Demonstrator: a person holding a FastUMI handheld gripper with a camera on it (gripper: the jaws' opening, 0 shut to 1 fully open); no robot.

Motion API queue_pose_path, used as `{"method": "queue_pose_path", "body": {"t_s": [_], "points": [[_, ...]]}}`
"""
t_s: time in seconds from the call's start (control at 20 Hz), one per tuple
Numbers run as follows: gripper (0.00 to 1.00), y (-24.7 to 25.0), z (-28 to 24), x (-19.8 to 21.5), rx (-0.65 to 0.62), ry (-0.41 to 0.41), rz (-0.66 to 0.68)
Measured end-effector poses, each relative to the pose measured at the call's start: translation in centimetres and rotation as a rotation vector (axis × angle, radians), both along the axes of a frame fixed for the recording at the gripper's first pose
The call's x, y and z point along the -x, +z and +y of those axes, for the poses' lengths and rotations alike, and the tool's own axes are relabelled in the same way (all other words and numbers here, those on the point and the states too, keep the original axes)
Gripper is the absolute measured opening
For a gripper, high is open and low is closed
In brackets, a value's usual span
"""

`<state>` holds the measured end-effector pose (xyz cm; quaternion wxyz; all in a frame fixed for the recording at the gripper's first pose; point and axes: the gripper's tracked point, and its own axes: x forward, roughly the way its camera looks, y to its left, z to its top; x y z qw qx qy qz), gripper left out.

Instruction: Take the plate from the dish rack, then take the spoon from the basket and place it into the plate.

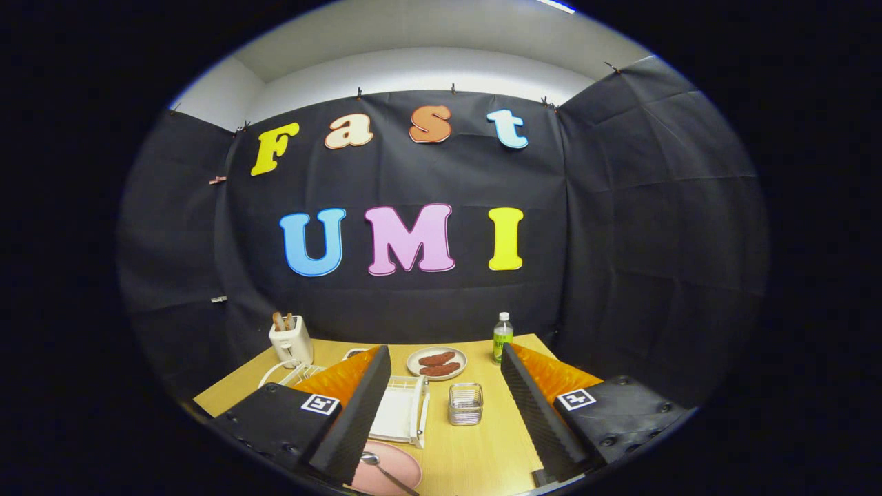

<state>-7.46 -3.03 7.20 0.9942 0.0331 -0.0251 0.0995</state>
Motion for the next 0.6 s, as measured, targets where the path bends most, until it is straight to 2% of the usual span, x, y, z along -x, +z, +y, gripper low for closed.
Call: {"method": "queue_pose_path", "body": {"t_s": [0.3,0.6], "points": [[0.98,0.2,1.7,0.2,-0.013,0.033,-0.002],[0.98,0.1,3.2,0.3,0.041,0.078,-0.017]]}}
